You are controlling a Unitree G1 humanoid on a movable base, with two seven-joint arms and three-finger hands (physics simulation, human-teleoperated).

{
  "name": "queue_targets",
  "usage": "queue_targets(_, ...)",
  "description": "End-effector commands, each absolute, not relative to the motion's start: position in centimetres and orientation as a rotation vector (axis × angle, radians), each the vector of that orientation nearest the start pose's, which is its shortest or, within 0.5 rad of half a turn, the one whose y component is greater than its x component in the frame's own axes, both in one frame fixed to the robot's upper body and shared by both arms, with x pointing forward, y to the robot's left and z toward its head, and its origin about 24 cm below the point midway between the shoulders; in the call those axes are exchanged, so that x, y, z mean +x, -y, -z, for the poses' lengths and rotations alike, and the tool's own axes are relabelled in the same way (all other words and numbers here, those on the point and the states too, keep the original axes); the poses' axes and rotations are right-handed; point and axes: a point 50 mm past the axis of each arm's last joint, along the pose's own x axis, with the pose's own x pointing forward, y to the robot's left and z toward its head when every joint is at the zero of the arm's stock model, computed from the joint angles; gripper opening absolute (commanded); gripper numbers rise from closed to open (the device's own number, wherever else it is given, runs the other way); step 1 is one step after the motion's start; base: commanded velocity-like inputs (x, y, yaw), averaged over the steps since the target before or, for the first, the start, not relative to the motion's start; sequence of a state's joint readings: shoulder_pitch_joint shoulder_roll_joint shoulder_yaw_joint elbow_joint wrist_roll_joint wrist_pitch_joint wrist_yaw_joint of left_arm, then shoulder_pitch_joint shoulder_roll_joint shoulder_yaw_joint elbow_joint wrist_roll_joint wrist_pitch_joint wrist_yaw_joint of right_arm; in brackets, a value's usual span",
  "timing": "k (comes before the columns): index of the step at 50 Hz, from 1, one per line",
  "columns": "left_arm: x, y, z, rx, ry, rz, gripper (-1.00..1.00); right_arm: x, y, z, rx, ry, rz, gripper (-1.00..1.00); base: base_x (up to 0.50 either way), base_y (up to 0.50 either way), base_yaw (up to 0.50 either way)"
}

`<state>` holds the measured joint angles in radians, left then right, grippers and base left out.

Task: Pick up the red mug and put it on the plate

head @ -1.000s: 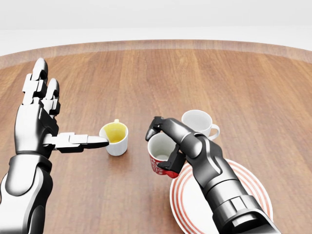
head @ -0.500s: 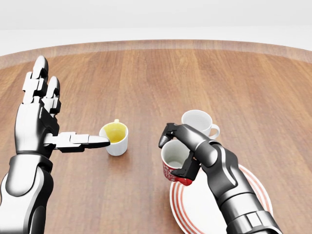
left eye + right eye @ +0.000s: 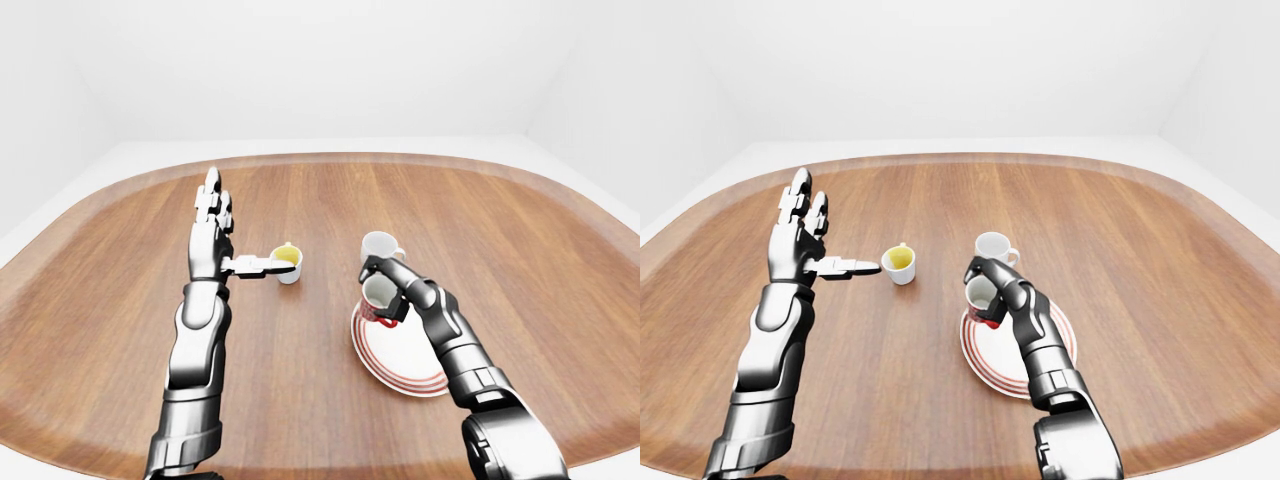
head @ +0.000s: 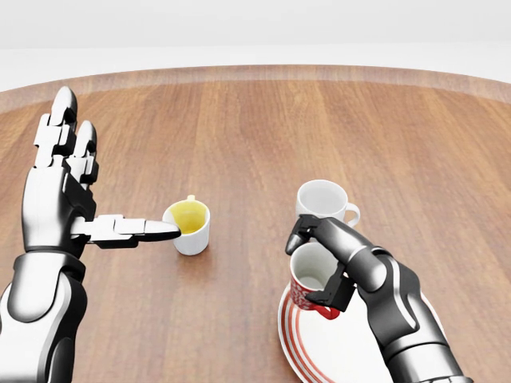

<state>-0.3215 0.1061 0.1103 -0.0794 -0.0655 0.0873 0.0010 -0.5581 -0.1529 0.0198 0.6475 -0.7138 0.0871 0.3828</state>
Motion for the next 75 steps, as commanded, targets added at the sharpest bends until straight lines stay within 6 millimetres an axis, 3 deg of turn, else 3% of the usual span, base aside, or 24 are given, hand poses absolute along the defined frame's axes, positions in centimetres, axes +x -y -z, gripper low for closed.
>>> queue_targets(1, 30.3, -16.9, -14.1, 0.024, 0.309, -0.021, 1.0, 33.8, 16.4, -3.0, -0.866, -0.354, -0.395, -1.0, 0.0, 0.0, 0.0)
queue_targets(58, 30.5, -16.5, -13.2, 0.028, 0.272, -0.014, 1.0, 30.9, 21.1, -1.0, -0.851, -0.455, -0.311, -1.0, 0.0, 0.0, 0.0)
queue_targets(75, 30.4, -16.5, -13.1, 0.027, 0.271, -0.014, 1.0, 30.6, 21.2, -0.8, -0.854, -0.461, -0.309, -1.0, 0.0, 0.0, 0.0)
